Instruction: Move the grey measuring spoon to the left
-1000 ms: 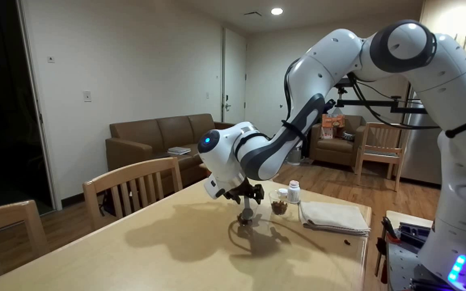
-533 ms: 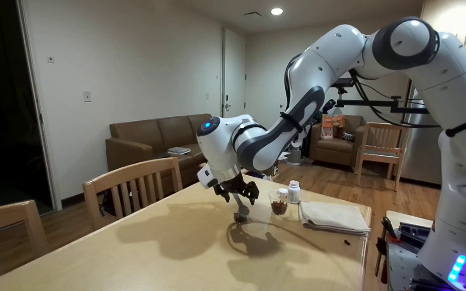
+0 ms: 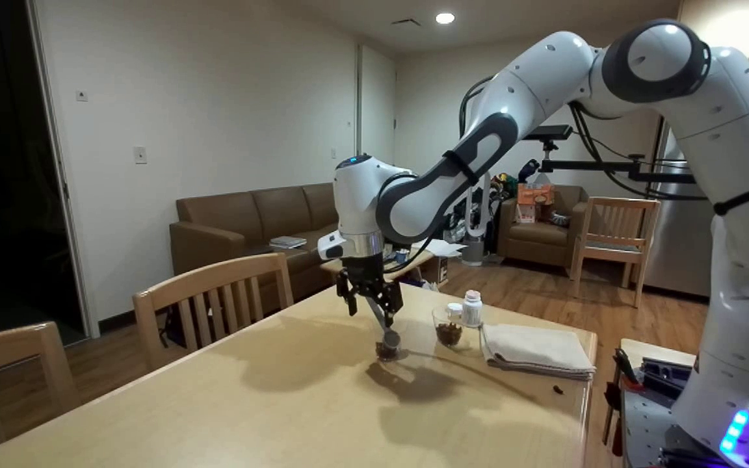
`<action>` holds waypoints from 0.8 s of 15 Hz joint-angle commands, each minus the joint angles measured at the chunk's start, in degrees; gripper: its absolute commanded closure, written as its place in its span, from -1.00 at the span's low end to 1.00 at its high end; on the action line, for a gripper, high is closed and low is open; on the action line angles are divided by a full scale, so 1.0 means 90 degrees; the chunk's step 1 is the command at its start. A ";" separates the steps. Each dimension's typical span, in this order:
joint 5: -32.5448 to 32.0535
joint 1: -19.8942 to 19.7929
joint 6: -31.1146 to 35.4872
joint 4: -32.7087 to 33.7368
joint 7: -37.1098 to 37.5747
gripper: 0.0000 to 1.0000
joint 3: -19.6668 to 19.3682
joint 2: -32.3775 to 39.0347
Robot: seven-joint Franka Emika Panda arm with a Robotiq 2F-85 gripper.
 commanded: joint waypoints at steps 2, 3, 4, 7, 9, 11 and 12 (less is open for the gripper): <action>0.0374 -0.0053 0.0127 -0.0089 -0.0073 -1.00 -0.0148 -0.0005; 0.0453 -0.0110 0.0164 -0.0143 -0.0085 -1.00 -0.0167 -0.0004; 0.0493 -0.0147 0.0187 -0.0180 -0.0093 -1.00 -0.0172 -0.0004; 0.0503 -0.0148 0.0194 -0.0192 -0.0093 -1.00 -0.0168 -0.0005; 0.0504 -0.0144 0.0195 -0.0192 -0.0093 -1.00 -0.0165 -0.0005; 0.0504 -0.0144 0.0195 -0.0192 -0.0093 -1.00 -0.0165 -0.0005; 0.0504 -0.0144 0.0195 -0.0192 -0.0093 -1.00 -0.0165 -0.0005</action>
